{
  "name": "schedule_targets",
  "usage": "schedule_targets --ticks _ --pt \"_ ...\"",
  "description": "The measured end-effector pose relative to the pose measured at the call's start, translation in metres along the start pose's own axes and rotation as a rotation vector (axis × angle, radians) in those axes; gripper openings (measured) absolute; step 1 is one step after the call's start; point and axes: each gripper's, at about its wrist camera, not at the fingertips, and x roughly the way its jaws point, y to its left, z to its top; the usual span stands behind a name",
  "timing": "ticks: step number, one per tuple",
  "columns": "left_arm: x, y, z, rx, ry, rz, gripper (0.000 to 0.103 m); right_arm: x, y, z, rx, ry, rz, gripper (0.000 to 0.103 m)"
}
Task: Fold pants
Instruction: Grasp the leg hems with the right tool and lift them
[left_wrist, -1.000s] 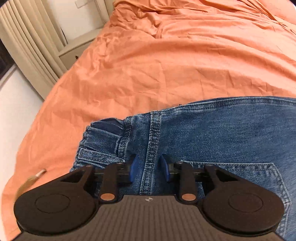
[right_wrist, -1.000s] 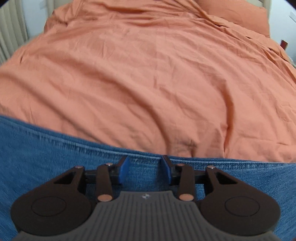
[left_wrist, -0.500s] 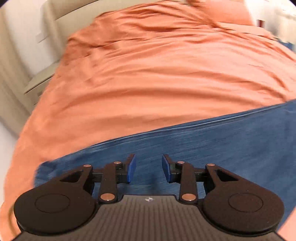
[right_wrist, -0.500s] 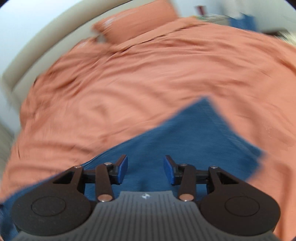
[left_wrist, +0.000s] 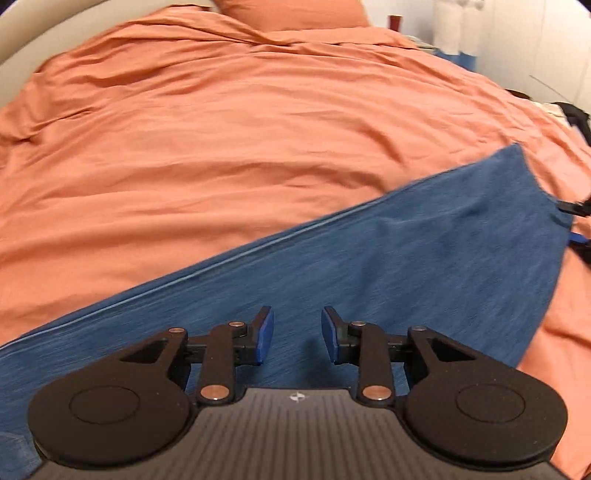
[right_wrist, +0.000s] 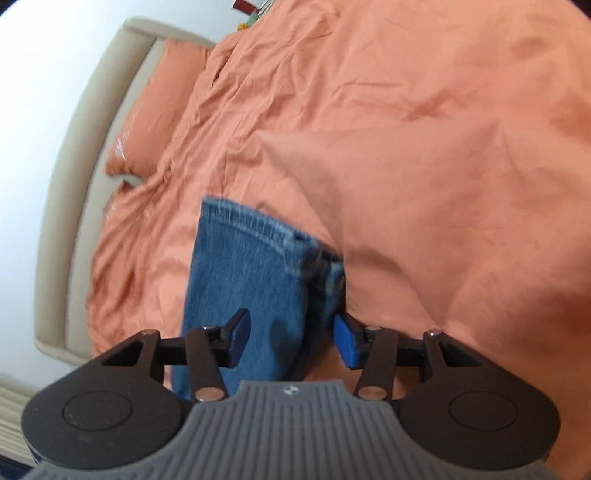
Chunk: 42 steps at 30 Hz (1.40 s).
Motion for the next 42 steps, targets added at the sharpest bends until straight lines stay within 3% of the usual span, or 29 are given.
schedule_targets --ticks 2,4,7,10,17,21,26,30,37,42 --pt "0.010 -0.013 0.004 0.025 0.006 -0.022 0.036 0.002 -0.006 0.005 0.039 -0.001 0.032 0.038" --pt "0.022 -0.025 0.008 0.049 0.014 -0.030 0.036 -0.004 -0.003 0.010 -0.014 -0.008 0.009 0.007" --pt "0.042 -0.034 0.016 0.059 0.024 -0.035 0.035 -0.021 0.006 0.012 -0.106 -0.033 0.054 0.004" --pt "0.064 -0.039 0.030 0.048 0.033 -0.023 0.033 -0.026 0.013 0.011 -0.186 -0.043 0.020 0.003" --pt "0.104 -0.046 0.060 0.003 0.048 0.029 0.033 -0.011 0.004 0.012 -0.195 -0.012 -0.047 0.003" --pt "0.100 -0.055 0.064 0.048 0.035 0.072 0.031 -0.005 0.008 0.013 -0.222 -0.001 -0.075 0.003" --pt "0.060 -0.069 0.048 0.054 0.014 0.003 0.030 -0.001 0.014 0.014 -0.233 0.010 -0.098 0.003" --pt "0.049 -0.089 0.024 0.068 0.070 -0.038 0.029 -0.004 0.020 0.015 -0.249 0.009 -0.105 0.003" --pt "0.028 -0.094 -0.007 -0.069 0.108 -0.131 0.028 -0.021 0.057 0.015 -0.342 -0.017 -0.100 0.004" --pt "0.012 -0.107 -0.033 -0.103 0.102 -0.146 0.027 -0.037 0.102 0.009 -0.444 -0.034 -0.087 0.004"
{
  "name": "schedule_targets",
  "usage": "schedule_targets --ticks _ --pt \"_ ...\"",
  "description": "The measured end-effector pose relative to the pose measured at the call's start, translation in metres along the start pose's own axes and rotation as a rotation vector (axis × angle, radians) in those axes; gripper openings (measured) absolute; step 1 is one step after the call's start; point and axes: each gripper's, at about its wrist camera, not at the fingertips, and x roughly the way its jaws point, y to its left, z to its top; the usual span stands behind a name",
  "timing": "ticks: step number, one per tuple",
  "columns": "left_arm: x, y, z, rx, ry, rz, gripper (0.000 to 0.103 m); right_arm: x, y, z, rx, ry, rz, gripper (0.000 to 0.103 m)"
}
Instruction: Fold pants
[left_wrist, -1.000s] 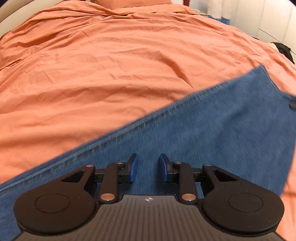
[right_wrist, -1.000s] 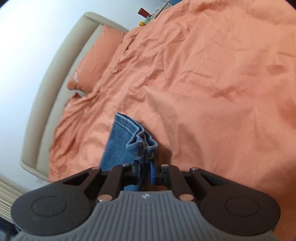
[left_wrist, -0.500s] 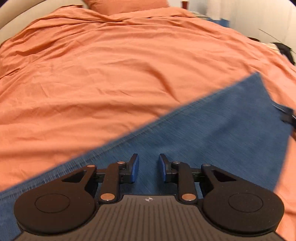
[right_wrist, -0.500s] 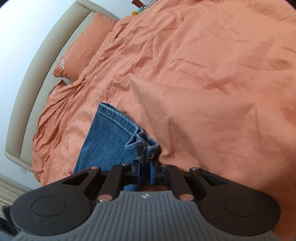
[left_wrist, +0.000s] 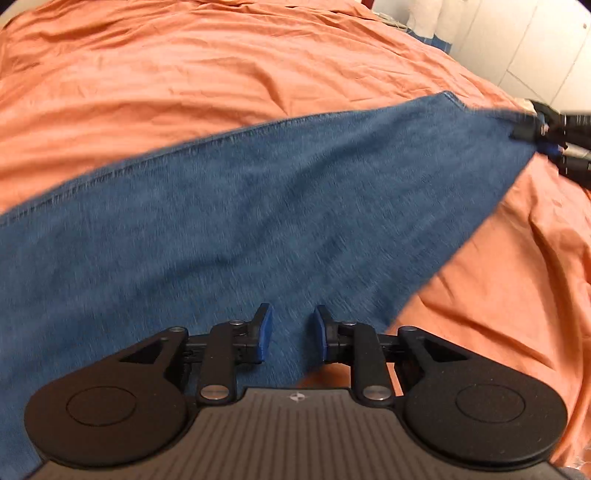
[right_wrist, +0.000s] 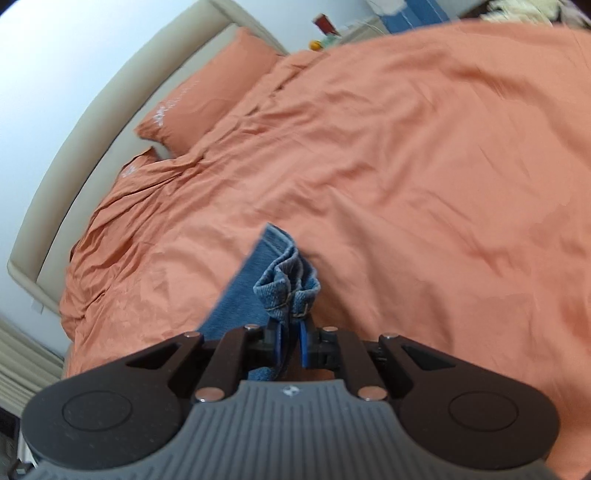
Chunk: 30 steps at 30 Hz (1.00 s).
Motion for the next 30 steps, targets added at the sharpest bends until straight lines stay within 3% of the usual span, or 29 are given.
schedule_targets --ticks 4,7,15,20,23,27,30 --pt "-0.015 0.001 -0.013 -0.008 -0.004 -0.032 0.027 -0.019 0.051 0.007 -0.103 -0.038 0.030 0.004" --pt "-0.041 0.011 -0.020 -0.038 -0.051 -0.049 0.027 -0.033 0.097 0.005 -0.195 -0.069 0.068 0.004" --pt "-0.130 0.090 -0.041 -0.171 -0.224 0.064 0.027 -0.041 0.240 -0.047 -0.449 -0.067 0.178 0.004" --pt "-0.170 0.152 -0.063 -0.314 -0.280 0.164 0.033 -0.020 0.317 -0.115 -0.537 0.013 0.229 0.004" --pt "-0.180 0.184 -0.080 -0.409 -0.301 0.165 0.037 0.003 0.350 -0.174 -0.608 0.096 0.231 0.004" --pt "-0.186 0.216 -0.106 -0.506 -0.308 0.141 0.038 0.040 0.363 -0.264 -0.726 0.261 0.190 0.004" --pt "-0.183 0.230 -0.117 -0.534 -0.300 0.133 0.038 0.066 0.351 -0.319 -0.812 0.388 0.089 0.006"
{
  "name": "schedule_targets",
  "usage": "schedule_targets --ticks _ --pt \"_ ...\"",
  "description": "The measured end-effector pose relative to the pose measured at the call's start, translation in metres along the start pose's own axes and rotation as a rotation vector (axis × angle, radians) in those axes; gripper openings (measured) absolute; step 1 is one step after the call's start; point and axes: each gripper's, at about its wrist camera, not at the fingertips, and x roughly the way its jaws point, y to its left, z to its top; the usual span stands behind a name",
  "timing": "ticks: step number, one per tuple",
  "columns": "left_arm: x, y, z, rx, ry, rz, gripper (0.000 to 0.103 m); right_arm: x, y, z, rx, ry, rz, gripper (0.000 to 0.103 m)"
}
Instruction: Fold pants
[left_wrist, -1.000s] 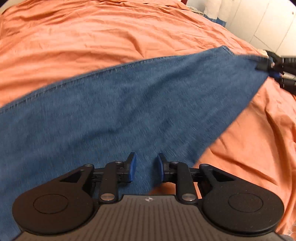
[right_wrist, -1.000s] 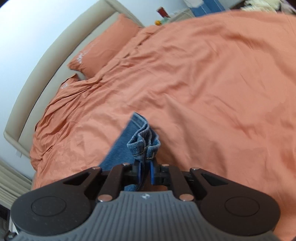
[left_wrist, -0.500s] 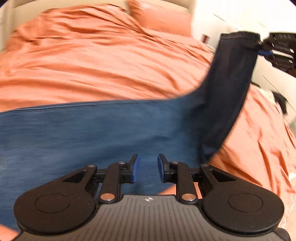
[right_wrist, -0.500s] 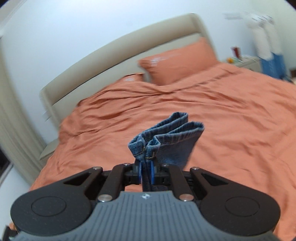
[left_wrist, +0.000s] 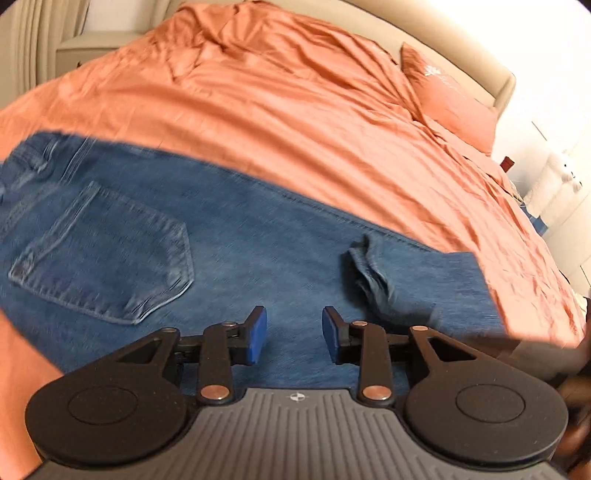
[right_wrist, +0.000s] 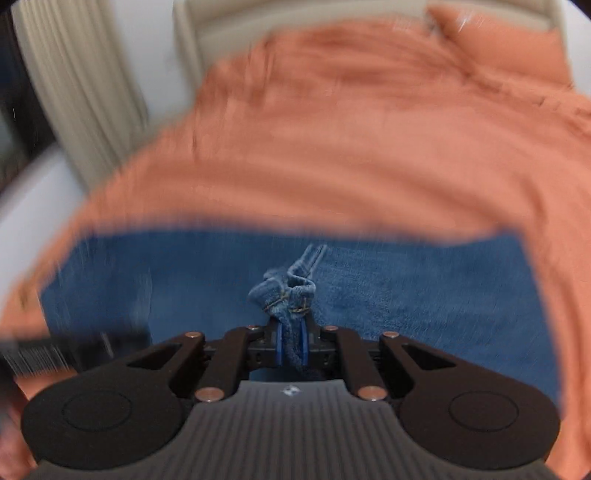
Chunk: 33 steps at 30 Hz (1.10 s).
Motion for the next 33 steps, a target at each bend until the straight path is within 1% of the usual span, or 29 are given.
schedule_targets --ticks 2,4,5,6,7,8,9,10,13,16,17,18,20,22,23,24,25,28,33 --pt "0.003 0.009 -0.002 -0.007 0.003 -0.003 0.038 0.017 0.006 -0.018 -0.042 0.053 -0.027 0.006" --pt "0.005 0.012 -0.004 -0.006 0.005 -0.006 0.038 0.021 0.008 -0.029 -0.090 0.060 -0.038 0.009" --pt "0.007 0.013 -0.005 -0.003 0.004 -0.009 0.038 0.022 0.009 -0.027 -0.106 0.062 -0.044 0.009" --pt "0.010 0.012 -0.004 0.000 0.001 -0.011 0.039 0.023 0.011 -0.024 -0.116 0.070 -0.044 0.012" --pt "0.011 0.012 -0.004 0.004 -0.002 -0.014 0.039 0.022 0.012 -0.021 -0.119 0.079 -0.033 0.019" --pt "0.013 0.012 -0.004 0.009 -0.006 -0.019 0.041 0.021 0.013 -0.018 -0.117 0.088 -0.018 0.024" --pt "0.012 0.010 -0.004 0.013 -0.012 -0.024 0.043 0.020 0.013 -0.017 -0.115 0.098 -0.003 0.033" --pt "0.014 0.011 -0.004 0.016 -0.018 -0.029 0.044 0.017 0.014 -0.016 -0.117 0.104 0.011 0.039" --pt "0.015 0.010 -0.001 0.026 -0.026 -0.039 0.046 0.008 0.012 -0.011 -0.112 0.127 0.065 0.046" --pt "0.012 0.011 0.003 0.014 -0.031 -0.053 0.046 -0.014 0.002 -0.006 -0.083 0.103 0.094 0.050" --pt "0.010 0.012 0.005 -0.001 -0.034 -0.068 0.046 -0.022 -0.005 -0.005 -0.066 0.085 0.096 0.051" --pt "0.009 0.014 0.008 -0.023 -0.036 -0.089 0.049 -0.029 -0.013 -0.002 -0.048 0.067 0.091 0.051" --pt "0.011 0.021 0.015 -0.094 -0.030 -0.155 0.051 -0.039 -0.032 0.004 -0.017 0.035 0.066 0.050" --pt "0.020 0.029 0.021 -0.183 -0.002 -0.230 0.051 -0.042 -0.050 0.008 -0.005 0.014 0.012 0.046" --pt "0.026 0.030 0.025 -0.207 0.014 -0.246 0.051 -0.040 -0.057 0.009 0.002 0.008 -0.014 0.043" --pt "0.033 0.028 0.028 -0.211 0.029 -0.254 0.051 -0.040 -0.066 0.009 0.012 0.004 -0.029 0.036" --pt "0.041 0.024 0.030 -0.210 0.045 -0.257 0.051 -0.039 -0.074 0.008 0.023 0.001 -0.033 0.034" --pt "0.068 0.014 0.033 -0.226 0.093 -0.287 0.051 -0.033 -0.092 0.006 0.028 -0.008 -0.054 0.033" --pt "0.117 0.003 0.034 -0.264 0.158 -0.296 0.051 -0.028 -0.117 0.001 0.010 -0.023 -0.071 0.033"
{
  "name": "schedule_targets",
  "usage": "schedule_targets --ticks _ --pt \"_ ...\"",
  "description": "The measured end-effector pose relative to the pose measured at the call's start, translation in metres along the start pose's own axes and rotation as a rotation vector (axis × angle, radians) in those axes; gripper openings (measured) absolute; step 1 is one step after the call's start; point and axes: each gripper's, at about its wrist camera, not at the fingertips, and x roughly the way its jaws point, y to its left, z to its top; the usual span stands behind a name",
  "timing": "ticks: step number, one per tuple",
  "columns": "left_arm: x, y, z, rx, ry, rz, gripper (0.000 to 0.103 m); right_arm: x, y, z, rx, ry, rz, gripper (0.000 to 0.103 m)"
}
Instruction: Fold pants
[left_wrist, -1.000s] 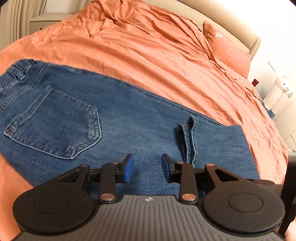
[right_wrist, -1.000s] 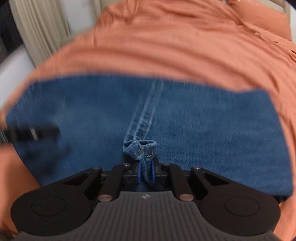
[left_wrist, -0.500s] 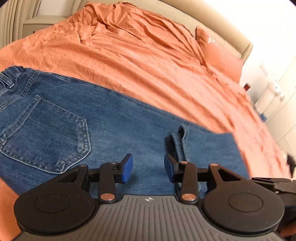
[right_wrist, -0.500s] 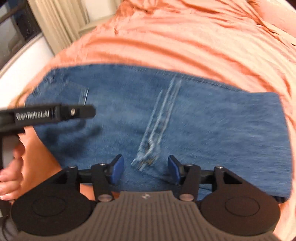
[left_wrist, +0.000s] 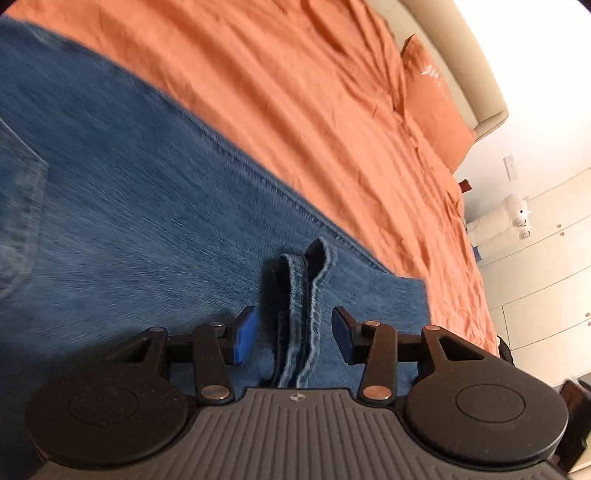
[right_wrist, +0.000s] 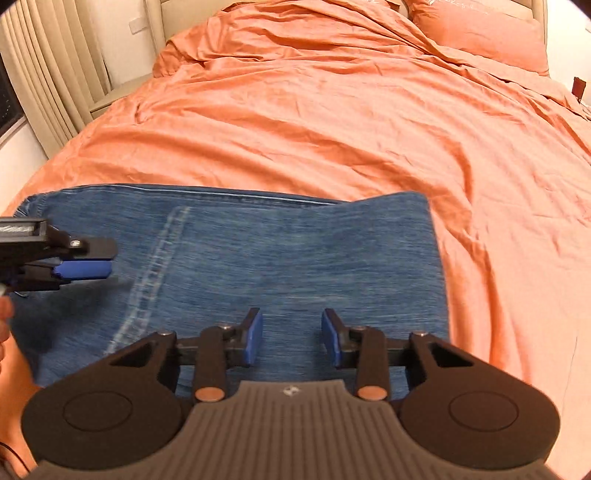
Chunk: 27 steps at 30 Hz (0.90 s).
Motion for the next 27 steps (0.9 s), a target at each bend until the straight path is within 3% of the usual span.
schedule_targets --ticks 7,9,15,17,21,27 --pt "0.036 -0.008 0.013 -0.017 0.000 -0.053 0.048 0.008 -0.029 -0.002 -0.072 -0.049 -0.055 0.033" --pt "0.034 -0.020 0.011 0.038 -0.045 -0.015 0.006 0.007 -0.038 -0.004 -0.071 -0.070 -0.060 0.029" --pt "-0.021 -0.086 -0.002 0.361 -0.234 -0.053 0.006 -0.006 -0.073 -0.010 -0.006 -0.109 -0.085 0.014" --pt "-0.039 -0.103 -0.001 0.443 -0.257 -0.020 0.006 -0.010 -0.084 -0.009 0.018 -0.110 -0.087 0.008" --pt "-0.026 -0.085 0.014 0.412 -0.165 0.133 0.006 -0.010 -0.092 -0.004 0.068 -0.119 -0.064 0.005" --pt "0.014 -0.038 0.016 0.362 -0.089 0.189 0.006 0.020 -0.079 0.017 0.054 -0.126 -0.028 0.002"
